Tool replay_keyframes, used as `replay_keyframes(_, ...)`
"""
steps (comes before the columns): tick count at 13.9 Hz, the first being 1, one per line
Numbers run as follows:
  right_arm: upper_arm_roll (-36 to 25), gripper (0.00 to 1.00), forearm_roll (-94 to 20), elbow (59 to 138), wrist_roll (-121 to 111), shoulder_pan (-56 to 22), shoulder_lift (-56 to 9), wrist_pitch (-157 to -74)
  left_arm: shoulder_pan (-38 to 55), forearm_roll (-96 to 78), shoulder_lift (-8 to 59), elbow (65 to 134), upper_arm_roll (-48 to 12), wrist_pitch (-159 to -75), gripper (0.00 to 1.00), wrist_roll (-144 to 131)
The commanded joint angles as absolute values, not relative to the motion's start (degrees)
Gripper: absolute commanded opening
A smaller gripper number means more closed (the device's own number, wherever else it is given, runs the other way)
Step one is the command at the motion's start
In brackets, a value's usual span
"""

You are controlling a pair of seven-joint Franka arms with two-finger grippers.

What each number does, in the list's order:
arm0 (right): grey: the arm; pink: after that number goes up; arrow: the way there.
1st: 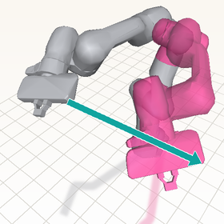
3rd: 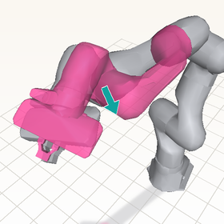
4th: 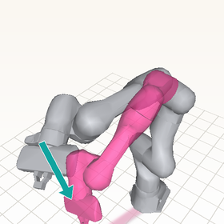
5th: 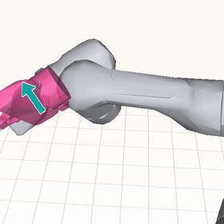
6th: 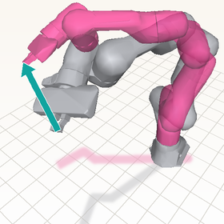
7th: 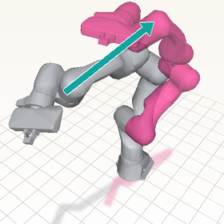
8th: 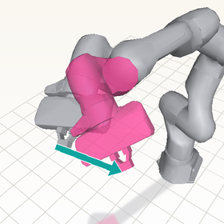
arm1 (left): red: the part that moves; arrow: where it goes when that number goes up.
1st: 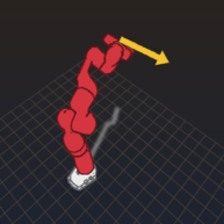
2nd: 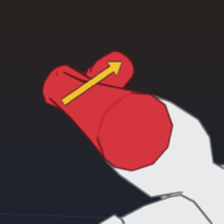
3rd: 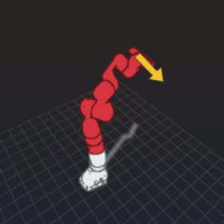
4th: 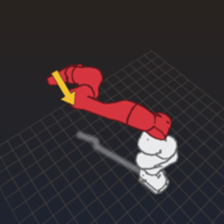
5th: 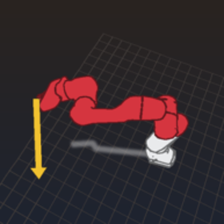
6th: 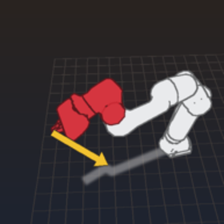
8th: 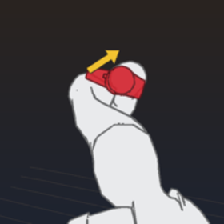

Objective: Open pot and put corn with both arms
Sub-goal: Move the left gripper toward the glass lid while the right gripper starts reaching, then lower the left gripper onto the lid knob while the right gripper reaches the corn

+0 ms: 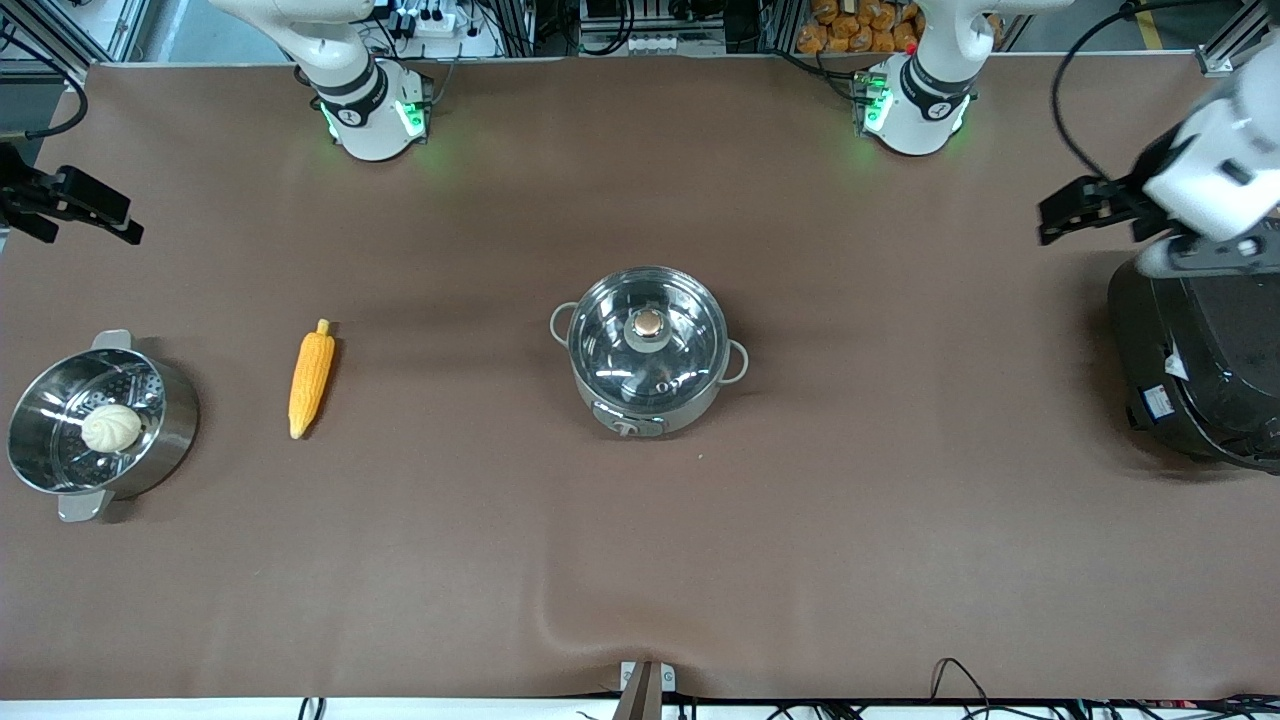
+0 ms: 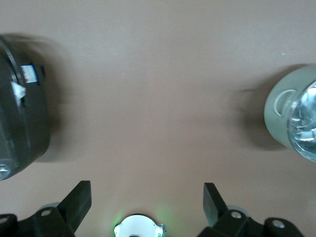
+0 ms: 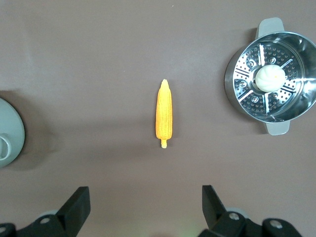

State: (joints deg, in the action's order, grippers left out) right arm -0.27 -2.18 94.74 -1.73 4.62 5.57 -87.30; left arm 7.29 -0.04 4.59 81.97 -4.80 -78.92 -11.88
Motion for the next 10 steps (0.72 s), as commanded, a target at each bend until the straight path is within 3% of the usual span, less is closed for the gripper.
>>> replay_keyframes(1,-0.26,1.0,-2.02,97.29,-0.79,4.4,7.74,-88.68,12.46,-2.45,8.34,79.1,-5.36,-80.76,1.0,-19.74)
replay_keyframes(5,-0.18,1.0,-2.64,104.3,-0.97,4.22,7.03,-98.84,21.95,-3.34,14.57,76.83,-5.27,-86.74,1.0,-36.44)
replay_keyframes(10,-0.26,1.0,-2.64,118.9,-1.67,1.85,3.09,-121.08,31.1,-3.25,22.4,76.03,-4.83,-96.14,1.0,-52.28)
